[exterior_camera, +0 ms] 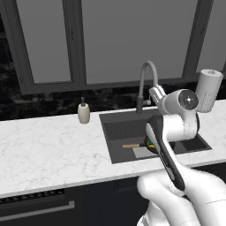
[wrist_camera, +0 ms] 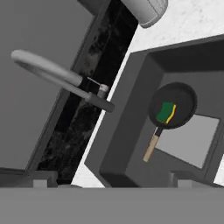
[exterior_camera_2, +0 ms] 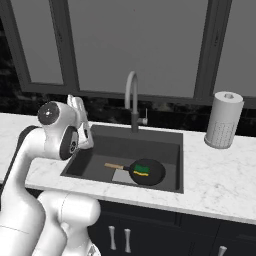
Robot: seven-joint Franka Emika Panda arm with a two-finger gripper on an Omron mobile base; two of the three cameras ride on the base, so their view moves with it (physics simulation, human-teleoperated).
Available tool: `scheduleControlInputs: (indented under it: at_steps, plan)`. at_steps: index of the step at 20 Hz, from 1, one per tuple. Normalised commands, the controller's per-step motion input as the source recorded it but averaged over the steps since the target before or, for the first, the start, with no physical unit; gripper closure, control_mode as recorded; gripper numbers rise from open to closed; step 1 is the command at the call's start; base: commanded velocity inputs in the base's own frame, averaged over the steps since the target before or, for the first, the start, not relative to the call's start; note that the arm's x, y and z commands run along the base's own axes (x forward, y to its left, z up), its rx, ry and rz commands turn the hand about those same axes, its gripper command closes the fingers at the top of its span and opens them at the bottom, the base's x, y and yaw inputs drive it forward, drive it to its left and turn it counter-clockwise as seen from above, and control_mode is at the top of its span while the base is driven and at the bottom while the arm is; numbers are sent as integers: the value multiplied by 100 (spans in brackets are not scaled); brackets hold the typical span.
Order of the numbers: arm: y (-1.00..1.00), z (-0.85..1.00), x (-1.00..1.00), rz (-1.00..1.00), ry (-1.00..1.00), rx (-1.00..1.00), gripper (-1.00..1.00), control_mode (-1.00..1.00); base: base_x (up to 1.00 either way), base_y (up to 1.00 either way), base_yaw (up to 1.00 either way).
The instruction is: Pick the pan and sponge and place them into the sink. Then turn on the water.
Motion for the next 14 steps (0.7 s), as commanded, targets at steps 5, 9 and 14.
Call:
scheduleControlInputs:
  at_steps: [5,9,14]
  plan:
    - [-56,64,-67,23,-17,32,-100,-100,0,0,0]
    - [-58,63,-53,16,-10,35,-100,-100,0,0,0]
    - [-53,14,-26,13,23,16,-100,-100,0,0,0]
